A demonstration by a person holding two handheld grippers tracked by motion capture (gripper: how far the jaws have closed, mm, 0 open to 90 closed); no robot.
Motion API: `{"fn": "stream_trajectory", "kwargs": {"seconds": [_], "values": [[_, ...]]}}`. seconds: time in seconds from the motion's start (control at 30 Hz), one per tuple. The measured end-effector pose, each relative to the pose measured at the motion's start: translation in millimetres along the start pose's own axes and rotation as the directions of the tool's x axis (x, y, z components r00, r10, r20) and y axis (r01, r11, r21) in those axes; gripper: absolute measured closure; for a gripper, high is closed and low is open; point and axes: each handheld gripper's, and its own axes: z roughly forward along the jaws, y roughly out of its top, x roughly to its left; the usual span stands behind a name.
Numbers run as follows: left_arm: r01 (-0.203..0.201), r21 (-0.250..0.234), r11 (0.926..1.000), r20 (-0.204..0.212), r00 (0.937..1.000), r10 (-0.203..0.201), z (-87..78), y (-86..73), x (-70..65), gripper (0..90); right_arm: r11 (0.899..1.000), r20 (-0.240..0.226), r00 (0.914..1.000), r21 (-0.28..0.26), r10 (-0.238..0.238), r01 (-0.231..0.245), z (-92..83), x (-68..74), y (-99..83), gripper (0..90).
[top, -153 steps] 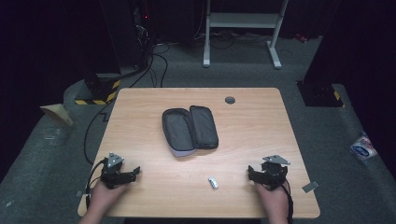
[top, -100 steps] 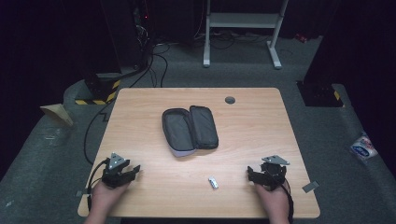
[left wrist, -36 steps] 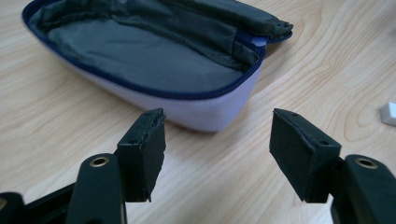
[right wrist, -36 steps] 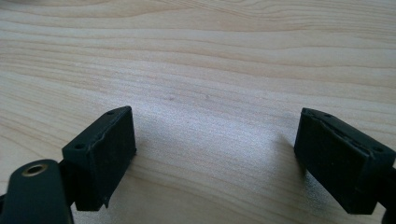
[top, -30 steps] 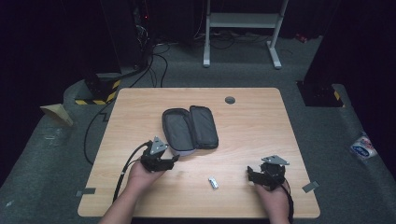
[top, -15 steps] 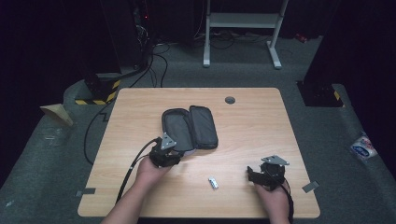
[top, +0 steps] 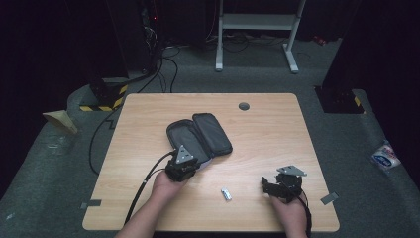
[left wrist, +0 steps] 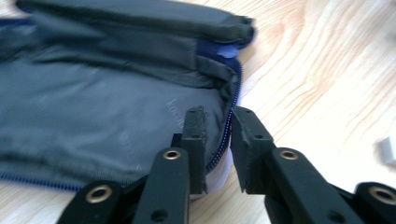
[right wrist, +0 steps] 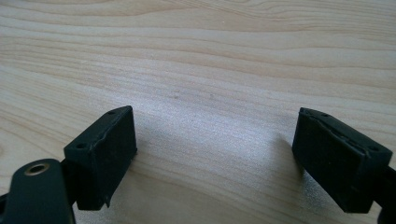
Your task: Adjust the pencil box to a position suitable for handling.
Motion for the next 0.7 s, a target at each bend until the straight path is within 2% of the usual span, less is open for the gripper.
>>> {"fn": "stream_trajectory", "kwargs": {"seconds": [0.27,0.47,0.57,0.7], "values": [[-0.014,-0.014,0.9998,0.019,0.9997,0.014,8.7,8.7,-13.9,85.6,1.0,-0.001,1.0,0.0,0.001,-0.001,-0.3,0.3,-0.2,13.2],[-0.004,-0.03,0.9996,0.035,0.9994,0.005,18.5,20.8,-27.1,87.1,1.0,-0.001,1.0,0.0,0.002,-0.002,-0.4,0.5,-0.2,13.2],[-0.015,-0.034,0.9993,0.04,0.9991,0.016,22.8,26.9,-34.2,87.3,1.0,0.0,1.0,0.0,0.001,-0.001,-0.4,0.5,-0.3,13.3],[-0.006,-0.063,0.998,0.038,0.9992,0.008,22.7,30.2,-38.6,86.4,1.0,-0.001,1.0,-0.003,-0.003,0.003,-0.4,0.4,-0.5,13.3]]}}
